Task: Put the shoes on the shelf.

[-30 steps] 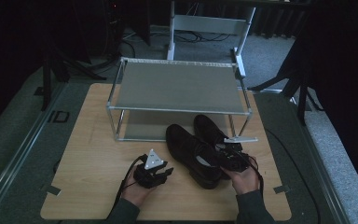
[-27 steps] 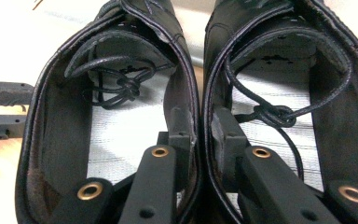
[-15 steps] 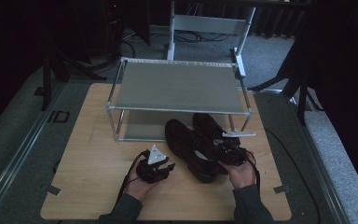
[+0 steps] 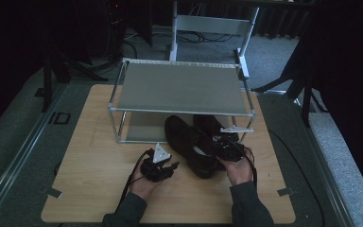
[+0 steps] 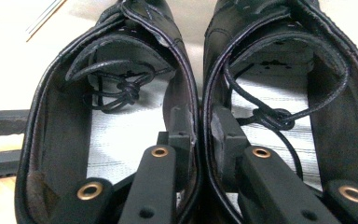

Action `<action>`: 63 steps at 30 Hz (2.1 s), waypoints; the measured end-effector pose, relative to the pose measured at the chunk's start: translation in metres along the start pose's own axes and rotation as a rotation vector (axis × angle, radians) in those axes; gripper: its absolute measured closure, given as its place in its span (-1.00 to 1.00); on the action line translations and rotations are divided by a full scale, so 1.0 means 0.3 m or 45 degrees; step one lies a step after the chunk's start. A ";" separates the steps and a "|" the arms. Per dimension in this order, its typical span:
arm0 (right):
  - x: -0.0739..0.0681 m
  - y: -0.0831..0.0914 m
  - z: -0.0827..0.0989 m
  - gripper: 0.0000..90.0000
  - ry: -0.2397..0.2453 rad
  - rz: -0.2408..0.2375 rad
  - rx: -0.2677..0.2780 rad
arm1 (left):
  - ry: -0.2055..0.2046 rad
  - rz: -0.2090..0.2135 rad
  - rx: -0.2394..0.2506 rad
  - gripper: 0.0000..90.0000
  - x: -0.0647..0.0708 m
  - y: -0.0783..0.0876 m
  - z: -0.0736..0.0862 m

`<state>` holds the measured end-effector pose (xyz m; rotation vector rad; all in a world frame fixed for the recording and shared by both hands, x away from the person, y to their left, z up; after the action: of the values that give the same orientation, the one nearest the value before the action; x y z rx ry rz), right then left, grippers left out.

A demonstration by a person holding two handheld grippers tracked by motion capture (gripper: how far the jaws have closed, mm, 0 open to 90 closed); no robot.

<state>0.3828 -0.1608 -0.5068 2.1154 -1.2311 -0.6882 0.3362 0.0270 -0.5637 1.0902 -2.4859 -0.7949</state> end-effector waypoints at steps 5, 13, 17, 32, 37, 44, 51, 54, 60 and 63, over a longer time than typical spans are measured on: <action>-0.003 -0.023 -0.010 0.78 -0.007 0.019 0.004 | 0.004 -0.002 -0.001 0.35 -0.002 -0.009 -0.005; 0.002 -0.049 -0.034 0.78 -0.027 0.042 0.020 | -0.005 -0.001 0.007 0.34 0.008 -0.013 -0.017; 0.002 -0.060 -0.043 0.78 -0.022 0.055 0.018 | -0.013 -0.002 0.009 0.33 0.010 -0.012 -0.021; 0.011 -0.105 -0.067 0.78 -0.080 0.105 0.063 | 0.035 -0.074 0.025 0.47 -0.004 -0.058 -0.064; 0.003 -0.114 -0.077 0.78 -0.091 0.127 0.090 | 0.076 -0.136 0.013 0.59 -0.040 -0.100 -0.086; 0.001 -0.131 -0.090 0.78 -0.102 0.165 0.126 | 0.085 -0.161 -0.016 0.75 -0.058 -0.148 -0.111; -0.005 -0.145 -0.093 0.78 -0.071 0.158 0.161 | 0.135 -0.174 0.003 0.94 -0.074 -0.184 -0.122; -0.004 -0.155 -0.098 0.78 -0.080 0.166 0.188 | 0.145 -0.186 0.007 0.99 -0.091 -0.196 -0.128; 0.004 -0.182 -0.107 0.78 -0.117 0.179 0.250 | 0.166 -0.208 0.027 1.00 -0.126 -0.230 -0.148; 0.005 -0.195 -0.112 0.78 -0.128 0.210 0.285 | 0.192 -0.223 0.061 1.00 -0.141 -0.249 -0.153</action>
<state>0.4406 -0.1311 -0.5251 2.1463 -1.5822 -0.6136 0.4290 0.0004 -0.5744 1.3472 -2.3190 -0.6754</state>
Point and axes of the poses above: each handheld gripper's, and its own axes: y roughly backward along the jaws, z roughly out of its underside, x roughly to its right, the point moved 7 cm from there along -y, roughly forward along the jaws
